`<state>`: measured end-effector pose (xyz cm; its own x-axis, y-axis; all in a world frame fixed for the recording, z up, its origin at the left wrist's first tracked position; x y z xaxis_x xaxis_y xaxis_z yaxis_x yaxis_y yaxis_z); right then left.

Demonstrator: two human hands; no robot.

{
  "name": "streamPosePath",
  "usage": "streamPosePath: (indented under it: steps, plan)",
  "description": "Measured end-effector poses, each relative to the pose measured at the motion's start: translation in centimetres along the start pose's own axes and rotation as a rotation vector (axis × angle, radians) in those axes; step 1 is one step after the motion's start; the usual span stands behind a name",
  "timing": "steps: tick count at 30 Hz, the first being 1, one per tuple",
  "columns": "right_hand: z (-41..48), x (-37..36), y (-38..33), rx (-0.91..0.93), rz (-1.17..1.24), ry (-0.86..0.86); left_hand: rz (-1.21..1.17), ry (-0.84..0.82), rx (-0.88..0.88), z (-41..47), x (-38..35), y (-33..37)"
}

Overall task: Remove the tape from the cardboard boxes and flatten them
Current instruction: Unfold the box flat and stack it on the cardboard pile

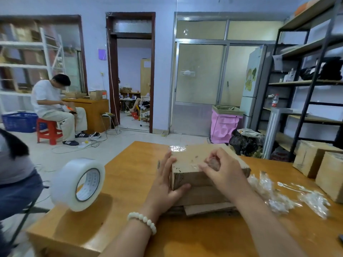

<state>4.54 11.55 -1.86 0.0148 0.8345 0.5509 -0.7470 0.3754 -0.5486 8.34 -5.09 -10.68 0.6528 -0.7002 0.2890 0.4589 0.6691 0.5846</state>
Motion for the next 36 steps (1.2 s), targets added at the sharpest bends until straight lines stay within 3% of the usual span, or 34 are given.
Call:
streamPosePath:
  steps: [5,7,10,15,23,30,36]
  plan:
    - [1.0,2.3,1.4,-0.163,0.356,0.202,0.044,0.036,0.016,0.2,0.6,0.4]
    - [0.9,2.3,1.7,-0.211,0.398,0.210,0.057,0.031,0.009,0.1,0.7,0.3]
    - [0.5,1.1,0.8,-0.138,0.133,0.112,0.054,0.040,0.001,0.0,0.6,0.3]
    - [-1.1,-2.3,-2.5,0.194,-0.373,-0.053,0.037,0.054,0.001,-0.1,0.5,0.1]
    - [-0.8,-0.4,-1.6,0.059,0.158,0.001,0.043,0.047,-0.014,0.0,0.5,0.0]
    - [-0.7,1.3,-0.1,-0.141,0.227,0.089,0.047,0.051,-0.007,0.0,0.5,0.1]
    - [0.2,3.6,-0.3,-0.105,0.245,0.290,-0.065,0.097,0.064,0.0,1.1,-0.3]
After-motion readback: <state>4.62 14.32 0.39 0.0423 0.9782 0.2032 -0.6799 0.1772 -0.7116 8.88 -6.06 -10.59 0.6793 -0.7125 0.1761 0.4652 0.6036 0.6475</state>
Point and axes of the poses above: each hand's wrist, its own z-axis towards the middle knuckle, its own x-axis out of the back of the hand, y = z × x, the point moved 7 cm from there along z, towards the middle knuckle, and after that the axes turned 6 degrees about y, right-handed, at the moved point
